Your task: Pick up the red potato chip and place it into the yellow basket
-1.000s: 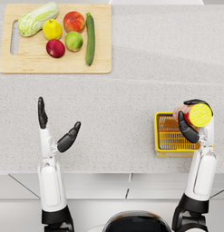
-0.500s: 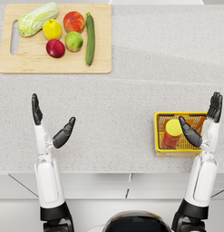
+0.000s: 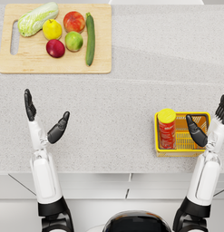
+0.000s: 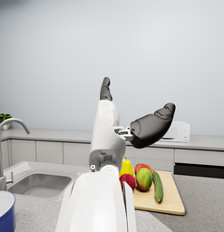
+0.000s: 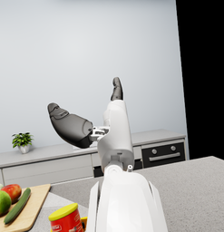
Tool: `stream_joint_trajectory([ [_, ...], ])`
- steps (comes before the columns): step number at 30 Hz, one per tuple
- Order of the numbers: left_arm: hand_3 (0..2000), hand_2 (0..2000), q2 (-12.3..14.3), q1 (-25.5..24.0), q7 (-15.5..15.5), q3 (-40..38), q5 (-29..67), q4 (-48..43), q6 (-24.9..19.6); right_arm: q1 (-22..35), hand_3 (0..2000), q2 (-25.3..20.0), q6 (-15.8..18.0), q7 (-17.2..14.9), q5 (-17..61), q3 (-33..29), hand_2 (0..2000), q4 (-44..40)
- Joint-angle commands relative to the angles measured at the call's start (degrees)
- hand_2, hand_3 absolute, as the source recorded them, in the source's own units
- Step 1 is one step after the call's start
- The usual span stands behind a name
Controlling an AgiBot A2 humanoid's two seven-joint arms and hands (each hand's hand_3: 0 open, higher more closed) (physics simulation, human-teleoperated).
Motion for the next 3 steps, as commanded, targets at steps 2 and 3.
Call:
stream_joint_trajectory([
  [2,0,0,0.0,0.0,0.0,0.0,0.0,0.0,0.0,0.0,0,0.0,0.0,0.0,0.0,0.0,0,0.0],
  [3,0,0,0.0,0.0,0.0,0.0,0.0,0.0,0.0,0.0,0,0.0,0.0,0.0,0.0,0.0,0,0.0],
])
